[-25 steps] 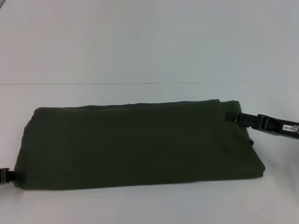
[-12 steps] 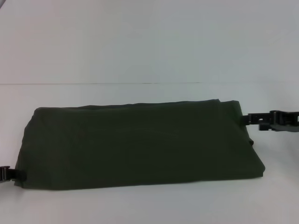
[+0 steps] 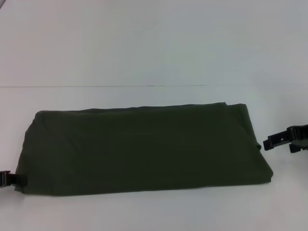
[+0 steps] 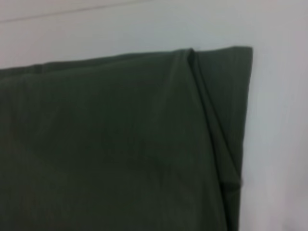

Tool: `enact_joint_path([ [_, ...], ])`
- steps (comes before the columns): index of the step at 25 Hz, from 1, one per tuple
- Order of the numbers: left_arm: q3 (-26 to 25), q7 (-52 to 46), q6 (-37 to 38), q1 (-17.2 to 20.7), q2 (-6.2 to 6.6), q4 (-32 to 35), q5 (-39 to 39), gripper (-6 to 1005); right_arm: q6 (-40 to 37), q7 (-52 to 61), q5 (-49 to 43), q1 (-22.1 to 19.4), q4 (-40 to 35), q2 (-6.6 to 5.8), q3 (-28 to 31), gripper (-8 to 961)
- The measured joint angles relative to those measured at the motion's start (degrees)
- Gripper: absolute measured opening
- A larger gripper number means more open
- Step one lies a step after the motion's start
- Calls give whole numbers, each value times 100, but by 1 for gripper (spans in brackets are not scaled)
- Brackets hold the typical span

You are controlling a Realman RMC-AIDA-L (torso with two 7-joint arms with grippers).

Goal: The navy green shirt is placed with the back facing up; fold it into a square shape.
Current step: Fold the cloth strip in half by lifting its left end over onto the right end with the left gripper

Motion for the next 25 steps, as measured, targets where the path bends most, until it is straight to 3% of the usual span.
enact_joint_path([
  [16,50,6,9,1,-6,-16,0,60,333,-160,-34,-21,445,192,-79,915],
  [25,50,5,18,5,-9,-18,0,59,504,-302,-1,-1,720,228,-69,914],
])
